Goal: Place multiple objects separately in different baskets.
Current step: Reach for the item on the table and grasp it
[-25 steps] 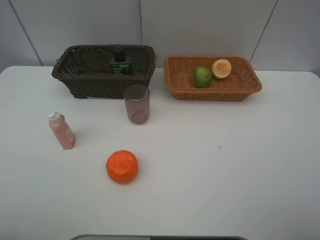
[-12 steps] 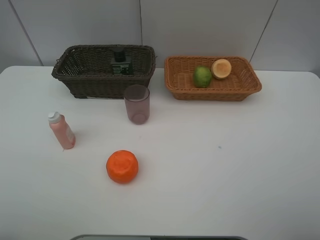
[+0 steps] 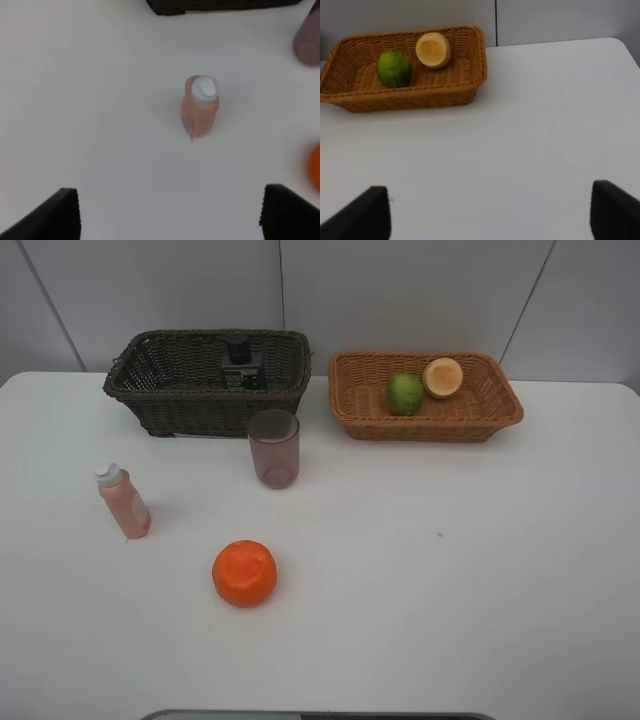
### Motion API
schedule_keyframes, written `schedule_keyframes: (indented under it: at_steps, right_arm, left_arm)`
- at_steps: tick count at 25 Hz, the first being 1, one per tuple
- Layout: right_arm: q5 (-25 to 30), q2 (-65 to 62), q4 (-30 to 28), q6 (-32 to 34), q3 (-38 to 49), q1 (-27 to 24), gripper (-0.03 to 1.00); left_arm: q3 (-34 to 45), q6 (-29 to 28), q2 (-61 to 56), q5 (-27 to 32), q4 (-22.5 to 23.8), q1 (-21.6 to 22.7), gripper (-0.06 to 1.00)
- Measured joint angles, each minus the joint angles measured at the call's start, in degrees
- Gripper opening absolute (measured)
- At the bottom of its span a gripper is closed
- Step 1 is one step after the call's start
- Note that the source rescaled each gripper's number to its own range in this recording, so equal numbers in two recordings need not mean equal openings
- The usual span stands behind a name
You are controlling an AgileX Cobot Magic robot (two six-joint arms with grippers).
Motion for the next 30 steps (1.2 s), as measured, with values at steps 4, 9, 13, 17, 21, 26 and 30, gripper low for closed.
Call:
schedule_keyframes:
  at_steps: [4, 9, 13, 17, 21, 26, 30]
  right_arm:
    - [0.00, 0.00, 0.00, 0.00, 0.00, 0.00, 0.69]
    - [0.00, 0.00, 0.00, 0.00, 0.00, 0.00, 0.69]
    - [0.00, 0.00, 0.00, 0.00, 0.00, 0.00, 0.69]
    - [0.00, 0.00, 0.00, 0.00, 0.00, 0.00, 0.69]
    - [0.00, 0.00, 0.00, 0.00, 0.00, 0.00, 0.69]
    - [0.00, 0.00, 0.00, 0.00, 0.00, 0.00, 0.69]
    - [0.00, 0.00, 0.00, 0.00, 0.00, 0.00, 0.69]
  left_arm:
    - [-1.82, 0.10, 12.53, -2.45, -0.32, 0.00, 0.92]
    - [-2.06, -0.09, 27.12, -6.85, -0.71, -0.24, 0.92]
    - [-2.26, -1.86, 35.55, -12.25, -0.71, -3.82, 0.92]
    - [-4.17, -7.62, 41.80, -14.16, 0.00, -6.45, 0.92]
    - [-5.75, -12.50, 45.48, -15.32, 1.80, -9.12, 0.92]
    - [-6.61, -15.76, 48.27, -17.17, 2.06, -11.12, 0.92]
    - [-6.61, -17.17, 50.21, -17.85, 2.33, -11.19, 0.92]
